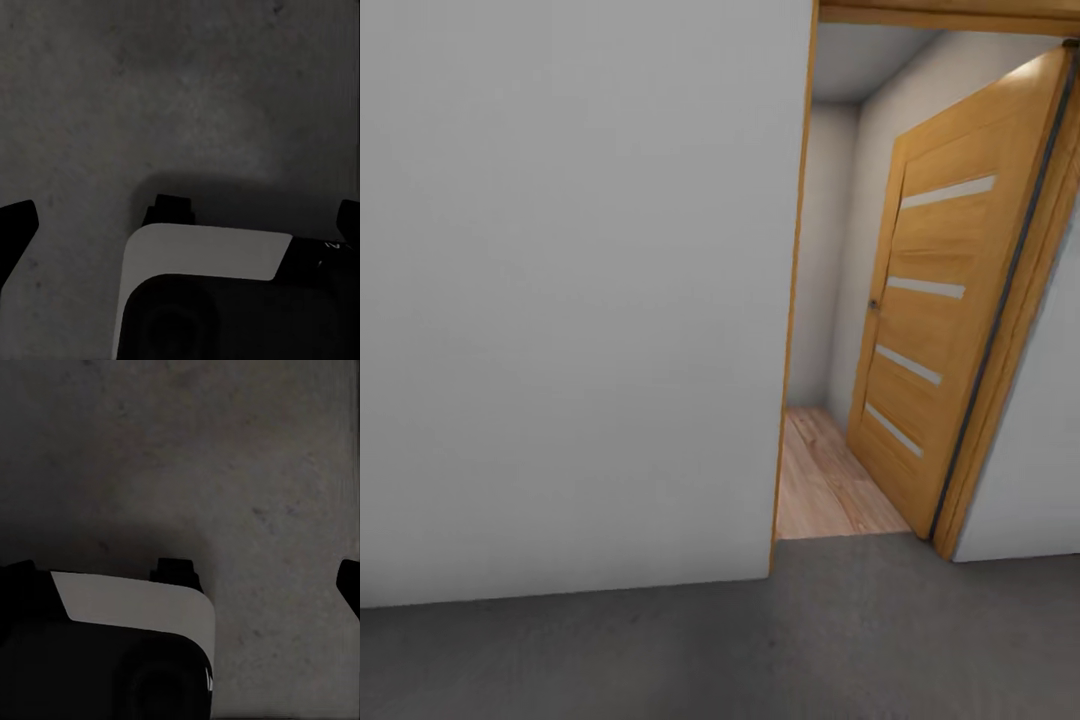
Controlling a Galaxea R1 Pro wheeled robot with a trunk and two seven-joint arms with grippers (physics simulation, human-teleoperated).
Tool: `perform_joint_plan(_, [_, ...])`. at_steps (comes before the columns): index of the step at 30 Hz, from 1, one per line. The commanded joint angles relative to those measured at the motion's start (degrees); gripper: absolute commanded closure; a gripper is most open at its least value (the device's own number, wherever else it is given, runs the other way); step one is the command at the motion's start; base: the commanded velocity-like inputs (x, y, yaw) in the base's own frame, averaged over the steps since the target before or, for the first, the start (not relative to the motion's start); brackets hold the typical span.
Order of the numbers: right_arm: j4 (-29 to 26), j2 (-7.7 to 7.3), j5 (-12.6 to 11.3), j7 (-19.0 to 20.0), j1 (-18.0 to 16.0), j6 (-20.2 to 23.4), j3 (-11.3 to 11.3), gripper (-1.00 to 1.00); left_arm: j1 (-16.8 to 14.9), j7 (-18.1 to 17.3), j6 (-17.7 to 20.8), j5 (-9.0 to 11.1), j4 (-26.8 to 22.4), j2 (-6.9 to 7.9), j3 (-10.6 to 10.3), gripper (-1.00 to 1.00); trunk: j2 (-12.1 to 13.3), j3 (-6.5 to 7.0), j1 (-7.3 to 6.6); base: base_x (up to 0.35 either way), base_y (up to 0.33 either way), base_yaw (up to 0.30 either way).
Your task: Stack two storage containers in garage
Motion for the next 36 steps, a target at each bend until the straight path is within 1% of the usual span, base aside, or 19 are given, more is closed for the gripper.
perform_joint_plan(1, [0.2,0.07,-0.5,-0.1,-0.1,-0.3,0.5,-1.0,0.0,0.1,0.0,0.5,0.0,0.0,-0.4,-1.0,0.0,-0.04,0.0,0.0,0.0,-0.284])
perform_joint_plan(36, [0.2,0.09,-0.5,-0.1,-0.1,-0.3,0.5,-1.0,0.0,0.1,-0.1,0.7,0.0,0.07,-0.4,-1.0,0.0,0.93,0.0,0.0,0.0,-0.284])
